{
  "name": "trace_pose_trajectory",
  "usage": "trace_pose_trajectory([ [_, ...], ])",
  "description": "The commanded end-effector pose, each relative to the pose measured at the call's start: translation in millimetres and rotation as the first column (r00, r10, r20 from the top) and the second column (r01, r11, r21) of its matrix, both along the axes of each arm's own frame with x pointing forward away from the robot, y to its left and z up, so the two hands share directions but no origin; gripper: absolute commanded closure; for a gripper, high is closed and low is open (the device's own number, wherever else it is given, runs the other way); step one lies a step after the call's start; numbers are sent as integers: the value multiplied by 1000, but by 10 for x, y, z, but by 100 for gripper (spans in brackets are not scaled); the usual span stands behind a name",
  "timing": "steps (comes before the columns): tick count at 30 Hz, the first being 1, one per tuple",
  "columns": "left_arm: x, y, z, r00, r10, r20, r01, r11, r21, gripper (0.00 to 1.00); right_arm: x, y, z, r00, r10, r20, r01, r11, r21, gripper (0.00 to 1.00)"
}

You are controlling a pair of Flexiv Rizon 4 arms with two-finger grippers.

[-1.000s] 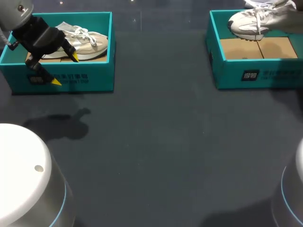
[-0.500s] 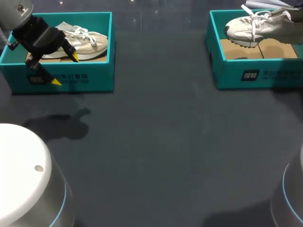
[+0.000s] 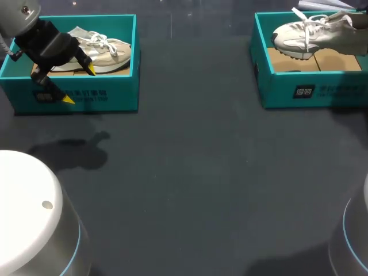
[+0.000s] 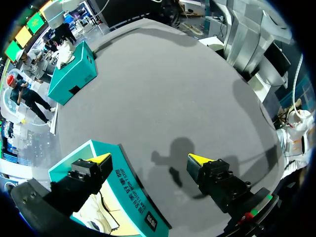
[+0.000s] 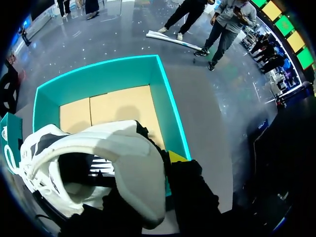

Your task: Take the shoe out of the shoebox, open the shoe tongue, remove and reinsert the insole, then place the shoe into the shoebox

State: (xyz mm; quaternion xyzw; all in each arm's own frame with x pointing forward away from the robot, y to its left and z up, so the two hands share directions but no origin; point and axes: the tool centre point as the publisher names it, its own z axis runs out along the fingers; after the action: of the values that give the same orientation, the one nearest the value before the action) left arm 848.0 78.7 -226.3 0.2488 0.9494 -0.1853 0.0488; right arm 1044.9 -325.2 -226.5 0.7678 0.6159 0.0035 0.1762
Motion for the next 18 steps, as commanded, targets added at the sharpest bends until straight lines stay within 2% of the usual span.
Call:
trace_pose_trajectory([
  [1, -13, 6, 2, 1000, 0, 3, 0, 1000, 2, 0, -30, -15, -93, 1000, -11, 11, 11, 1000, 6, 100],
  [10, -13, 6, 2, 1000, 0, 3, 0, 1000, 2, 0, -64, -57, -240, 1000, -30, 8, 30, 999, -24, 100],
  [18, -13, 6, 2, 1000, 0, 3, 0, 1000, 2, 0, -165, -87, -344, 999, -44, -8, 43, 999, -33, 100],
])
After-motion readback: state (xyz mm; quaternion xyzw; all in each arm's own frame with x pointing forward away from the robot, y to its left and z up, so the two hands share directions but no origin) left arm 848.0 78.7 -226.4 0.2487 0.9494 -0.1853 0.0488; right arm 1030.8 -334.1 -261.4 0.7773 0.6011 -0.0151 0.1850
